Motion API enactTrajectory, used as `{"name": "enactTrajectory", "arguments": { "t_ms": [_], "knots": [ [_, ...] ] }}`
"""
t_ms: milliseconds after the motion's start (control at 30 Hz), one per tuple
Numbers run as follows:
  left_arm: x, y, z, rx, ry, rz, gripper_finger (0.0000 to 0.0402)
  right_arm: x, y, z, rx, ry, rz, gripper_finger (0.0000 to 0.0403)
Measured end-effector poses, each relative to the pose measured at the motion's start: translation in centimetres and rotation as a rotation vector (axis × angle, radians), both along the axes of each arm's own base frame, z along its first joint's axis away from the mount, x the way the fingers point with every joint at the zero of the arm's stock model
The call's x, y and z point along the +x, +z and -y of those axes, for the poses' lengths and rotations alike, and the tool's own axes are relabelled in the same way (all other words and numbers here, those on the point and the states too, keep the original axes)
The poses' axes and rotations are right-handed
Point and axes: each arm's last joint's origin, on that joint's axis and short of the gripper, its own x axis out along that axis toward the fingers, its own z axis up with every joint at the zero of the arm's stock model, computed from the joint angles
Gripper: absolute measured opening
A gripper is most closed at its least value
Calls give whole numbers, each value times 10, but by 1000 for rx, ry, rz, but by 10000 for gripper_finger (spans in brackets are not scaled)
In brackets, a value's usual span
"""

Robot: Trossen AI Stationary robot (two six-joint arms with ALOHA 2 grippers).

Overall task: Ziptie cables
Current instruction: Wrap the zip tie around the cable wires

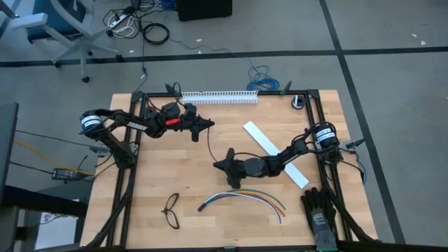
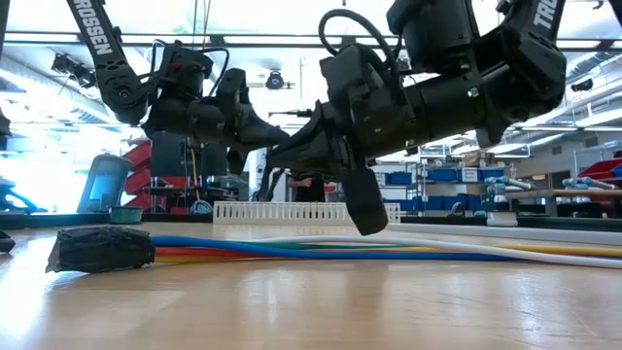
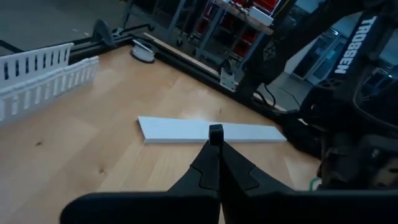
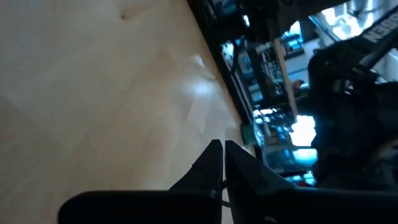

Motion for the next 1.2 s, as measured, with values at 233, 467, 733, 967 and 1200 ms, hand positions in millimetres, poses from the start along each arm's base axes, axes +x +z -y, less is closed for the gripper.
{"name": "enactTrajectory", "arguments": {
  "t_ms": [233,467,733,967,1200],
  "knots": [
    [1,7,0,30,-3,64,0,3,0,5,152,123,7,1],
    [1,11,1,42,-16,109,0,5,2,12,225,165,32,0],
    [4,11,7,40,-38,107,0,9,11,37,376,173,131,0],
    [6,11,12,48,-58,101,0,11,13,50,540,199,146,0],
    [7,10,14,58,-63,95,0,11,13,53,538,173,161,2]
  ]
}}
